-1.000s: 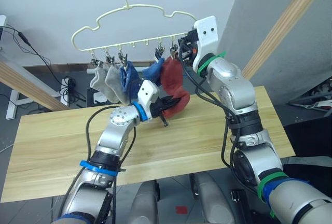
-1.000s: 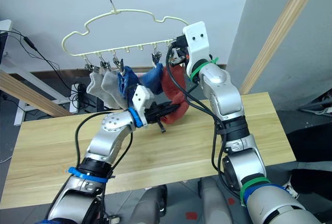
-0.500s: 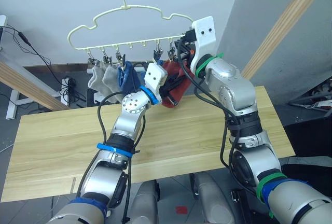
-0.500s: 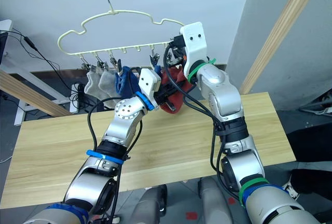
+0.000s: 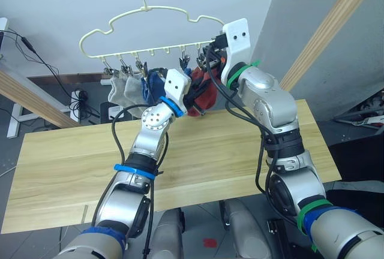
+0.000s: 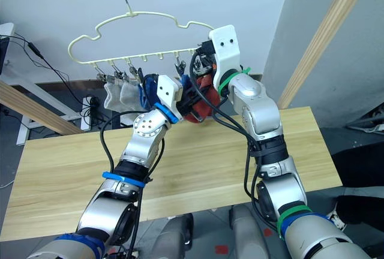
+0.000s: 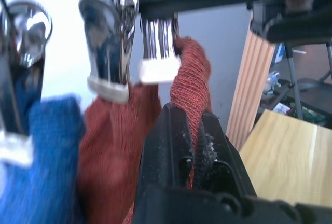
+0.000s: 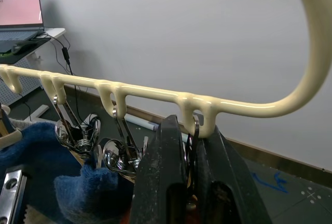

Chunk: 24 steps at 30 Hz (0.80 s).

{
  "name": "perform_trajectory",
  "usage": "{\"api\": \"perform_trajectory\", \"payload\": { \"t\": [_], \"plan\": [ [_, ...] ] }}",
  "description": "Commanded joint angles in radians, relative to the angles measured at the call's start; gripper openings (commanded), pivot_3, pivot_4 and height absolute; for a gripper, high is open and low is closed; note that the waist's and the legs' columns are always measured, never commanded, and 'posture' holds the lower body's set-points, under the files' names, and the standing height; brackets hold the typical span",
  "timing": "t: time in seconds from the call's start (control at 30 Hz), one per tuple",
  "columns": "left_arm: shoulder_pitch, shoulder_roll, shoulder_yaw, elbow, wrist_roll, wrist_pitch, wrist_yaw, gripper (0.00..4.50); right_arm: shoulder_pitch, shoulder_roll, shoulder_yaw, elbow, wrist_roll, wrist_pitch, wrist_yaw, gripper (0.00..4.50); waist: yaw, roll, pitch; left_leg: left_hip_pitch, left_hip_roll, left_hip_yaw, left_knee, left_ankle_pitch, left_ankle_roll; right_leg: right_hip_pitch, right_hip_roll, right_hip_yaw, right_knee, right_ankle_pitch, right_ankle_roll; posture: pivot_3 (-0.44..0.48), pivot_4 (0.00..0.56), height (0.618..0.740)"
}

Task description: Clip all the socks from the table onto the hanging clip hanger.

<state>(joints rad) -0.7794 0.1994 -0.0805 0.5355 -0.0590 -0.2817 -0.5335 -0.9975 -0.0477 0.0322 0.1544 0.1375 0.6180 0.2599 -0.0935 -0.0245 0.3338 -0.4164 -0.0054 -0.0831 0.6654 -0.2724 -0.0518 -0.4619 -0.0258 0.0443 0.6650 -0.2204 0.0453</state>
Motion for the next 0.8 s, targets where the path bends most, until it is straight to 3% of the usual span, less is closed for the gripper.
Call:
{"api": "perform_trajectory", "payload": {
  "t": [0.03,0.43,0.47,0.53,0.77,0.8],
  "plan": [
    [-0.017,-0.006,0.021,-0.004,-0.008,-0.004,0.016,0.0,-0.001,0.007,-0.006,-0.064,0.023,-0.002,0.004,0.3,0.0,0.0,0.0,0.0,0.0,0.0,0.0,0.0,0.0,0.0,0.0,0.0,0.0,0.0,0.0,-0.114,0.361,0.74],
    [-0.006,-0.016,0.012,-0.019,-0.016,0.025,-0.003,0.0,-0.005,0.002,-0.059,-0.094,0.041,0.007,-0.027,4.35,0.002,0.0,0.0,0.0,0.0,0.0,0.0,0.0,0.0,0.0,0.0,0.0,0.0,0.0,0.0,-0.112,0.365,0.74],
    [0.0,-0.017,0.012,-0.03,-0.024,0.028,-0.012,0.42,0.001,-0.001,-0.06,-0.11,0.048,0.015,-0.018,4.38,0.001,0.0,0.0,0.0,0.0,0.0,0.0,0.0,0.0,0.0,0.0,0.0,0.0,0.0,0.0,-0.112,0.365,0.74],
    [0.008,-0.016,0.01,-0.047,-0.036,0.037,-0.034,0.76,0.01,-0.006,-0.06,-0.132,0.056,0.025,-0.009,4.38,0.001,0.0,0.0,0.0,0.0,0.0,0.0,0.0,0.0,0.0,0.0,0.0,0.0,0.0,0.0,-0.112,0.365,0.74],
    [0.043,0.018,0.0,-0.099,-0.035,0.098,-0.1,2.87,0.078,-0.093,-0.032,-0.267,0.1,0.082,0.091,4.38,0.003,0.0,0.0,0.0,0.0,0.0,0.0,0.0,0.0,0.001,0.0,0.0,0.0,0.0,0.0,-0.109,0.365,0.74],
    [0.049,0.024,0.003,-0.108,-0.04,0.109,-0.108,2.87,0.088,-0.111,-0.025,-0.287,0.107,0.087,0.109,4.38,0.003,0.0,0.0,0.0,0.0,0.0,0.0,0.0,0.0,0.001,0.0,0.0,0.0,0.0,0.0,-0.109,0.365,0.74]
  ]
}}
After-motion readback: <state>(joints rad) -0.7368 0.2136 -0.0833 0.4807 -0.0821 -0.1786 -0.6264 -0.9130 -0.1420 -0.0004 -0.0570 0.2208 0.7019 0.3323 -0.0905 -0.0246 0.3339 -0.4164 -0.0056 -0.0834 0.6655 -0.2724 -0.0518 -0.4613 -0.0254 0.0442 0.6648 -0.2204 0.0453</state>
